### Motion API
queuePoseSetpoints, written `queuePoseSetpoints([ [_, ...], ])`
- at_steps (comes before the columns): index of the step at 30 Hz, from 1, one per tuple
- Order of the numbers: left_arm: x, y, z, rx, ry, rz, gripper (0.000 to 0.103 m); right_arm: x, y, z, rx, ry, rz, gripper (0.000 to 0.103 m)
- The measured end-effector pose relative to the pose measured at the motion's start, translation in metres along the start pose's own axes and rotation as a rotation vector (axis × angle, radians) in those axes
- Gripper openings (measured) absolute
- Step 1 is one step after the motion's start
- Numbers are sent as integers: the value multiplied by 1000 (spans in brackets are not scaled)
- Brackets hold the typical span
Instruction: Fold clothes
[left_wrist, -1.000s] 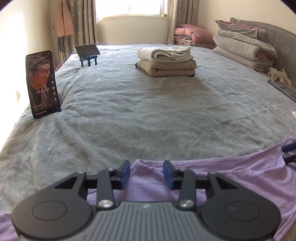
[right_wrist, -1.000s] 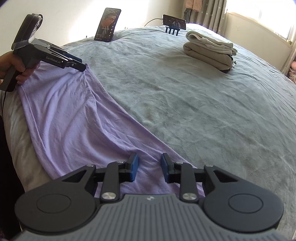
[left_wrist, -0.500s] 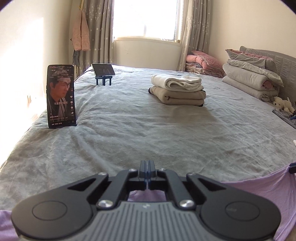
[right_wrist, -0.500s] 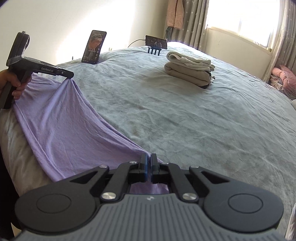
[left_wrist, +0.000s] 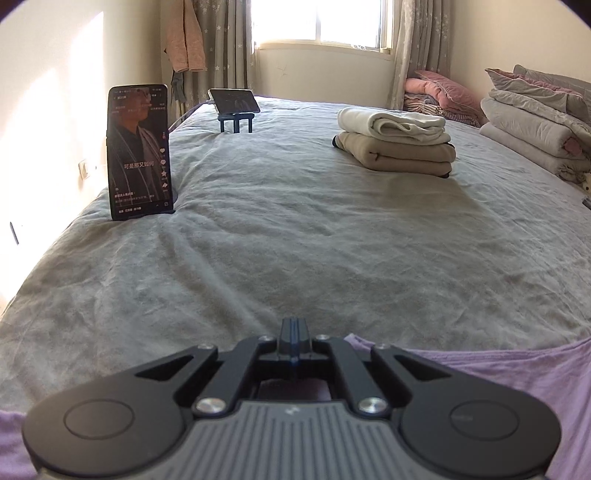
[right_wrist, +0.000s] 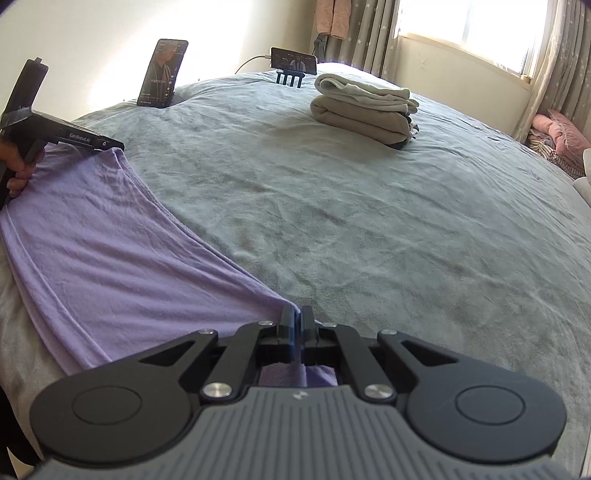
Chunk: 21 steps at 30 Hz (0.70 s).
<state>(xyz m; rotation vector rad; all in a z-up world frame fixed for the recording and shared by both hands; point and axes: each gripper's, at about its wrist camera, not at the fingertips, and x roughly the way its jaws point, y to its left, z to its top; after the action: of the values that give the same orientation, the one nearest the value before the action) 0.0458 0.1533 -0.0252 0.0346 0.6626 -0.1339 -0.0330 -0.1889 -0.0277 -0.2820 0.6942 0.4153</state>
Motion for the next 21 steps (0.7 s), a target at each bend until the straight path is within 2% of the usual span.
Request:
queuePoseSetpoints([
  [3,-4,1,1,-14,3,-8,2,-4,0,1,7,1,1,4],
  [4,-6,2,1,-23,0,-13,3,-6,0,2,16,0,4,8],
  [5,-9,3,2,-32,-3,-21,7,-8,-1,4,25,-1,8,14],
  [9,-18,11,5,-89,-11,-67,26,-16,-1,12,48,-26,36,14],
  [13,-17,13,6,-108,1,-121,34,-12,8,25,52,-41,102,15],
  [15,-13,10,5,-91,18,-141,35,-5,18,33,40,-47,140,21],
  [17,-10,7,4,-70,29,-154,35,3,30,42,22,-56,179,34],
  [21,-7,3,2,-46,34,-174,34,22,55,60,-40,-68,253,34],
])
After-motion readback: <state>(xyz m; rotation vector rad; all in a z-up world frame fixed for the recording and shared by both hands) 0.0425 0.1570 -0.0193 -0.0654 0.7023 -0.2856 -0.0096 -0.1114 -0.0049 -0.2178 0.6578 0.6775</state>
